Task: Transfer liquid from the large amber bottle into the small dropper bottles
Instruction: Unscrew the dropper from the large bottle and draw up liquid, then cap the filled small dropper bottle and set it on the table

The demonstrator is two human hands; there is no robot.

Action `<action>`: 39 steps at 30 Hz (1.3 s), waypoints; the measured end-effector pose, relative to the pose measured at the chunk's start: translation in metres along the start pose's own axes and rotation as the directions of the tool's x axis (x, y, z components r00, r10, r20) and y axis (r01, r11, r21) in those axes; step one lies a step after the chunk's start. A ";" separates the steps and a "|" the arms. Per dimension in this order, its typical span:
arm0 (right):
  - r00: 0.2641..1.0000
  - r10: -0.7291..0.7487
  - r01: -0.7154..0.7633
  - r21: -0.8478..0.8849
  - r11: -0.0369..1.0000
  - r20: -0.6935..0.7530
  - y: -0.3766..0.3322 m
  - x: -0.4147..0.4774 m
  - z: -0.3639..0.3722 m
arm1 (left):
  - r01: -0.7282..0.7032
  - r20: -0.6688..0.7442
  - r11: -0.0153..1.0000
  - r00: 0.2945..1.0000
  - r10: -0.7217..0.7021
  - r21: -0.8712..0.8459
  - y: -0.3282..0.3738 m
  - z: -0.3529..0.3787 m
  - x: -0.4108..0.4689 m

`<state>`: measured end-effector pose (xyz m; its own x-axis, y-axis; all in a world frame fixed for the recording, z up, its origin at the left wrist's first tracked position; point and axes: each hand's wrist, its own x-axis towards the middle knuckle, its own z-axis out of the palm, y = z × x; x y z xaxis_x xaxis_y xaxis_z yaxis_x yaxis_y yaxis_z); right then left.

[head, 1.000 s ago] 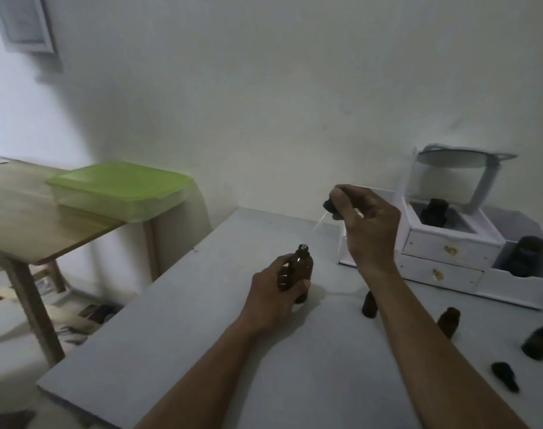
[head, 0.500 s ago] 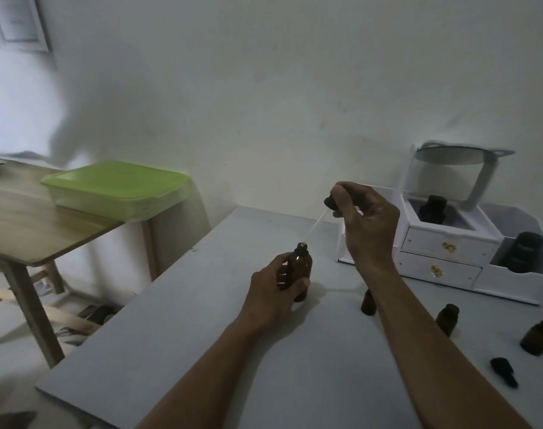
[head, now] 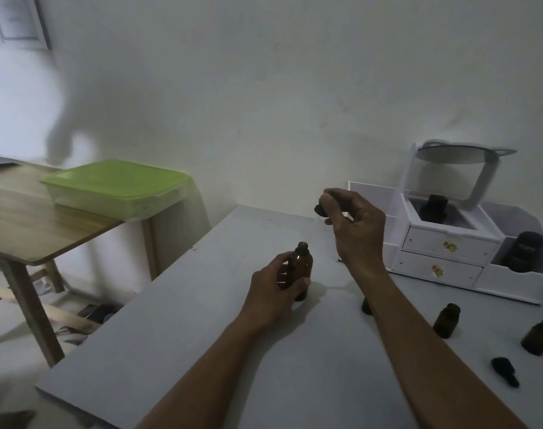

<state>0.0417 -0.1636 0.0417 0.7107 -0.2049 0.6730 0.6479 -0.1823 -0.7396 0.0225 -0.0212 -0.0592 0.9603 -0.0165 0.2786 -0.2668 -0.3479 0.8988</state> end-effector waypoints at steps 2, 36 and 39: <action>0.999 0.004 -0.003 -0.027 1.000 0.036 0.004 -0.002 0.002 | 0.003 0.001 1.000 1.000 -0.003 -0.001 0.002 0.000 -0.001; 0.542 0.648 0.268 -0.841 0.470 0.535 0.009 -0.065 -0.166 | 0.078 0.127 0.996 0.988 -0.083 0.040 0.041 0.072 -0.037; 0.585 0.592 0.262 -0.821 0.508 0.554 0.010 -0.066 -0.163 | 0.083 0.118 0.996 0.989 -0.084 0.013 0.041 0.085 -0.026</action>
<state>-0.0438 -0.3089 -0.0109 0.9516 0.3044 -0.0425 0.2902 -0.9355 -0.2016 -0.0062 -0.1150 -0.0584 0.9822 -0.0978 0.1605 -0.1852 -0.3601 0.9143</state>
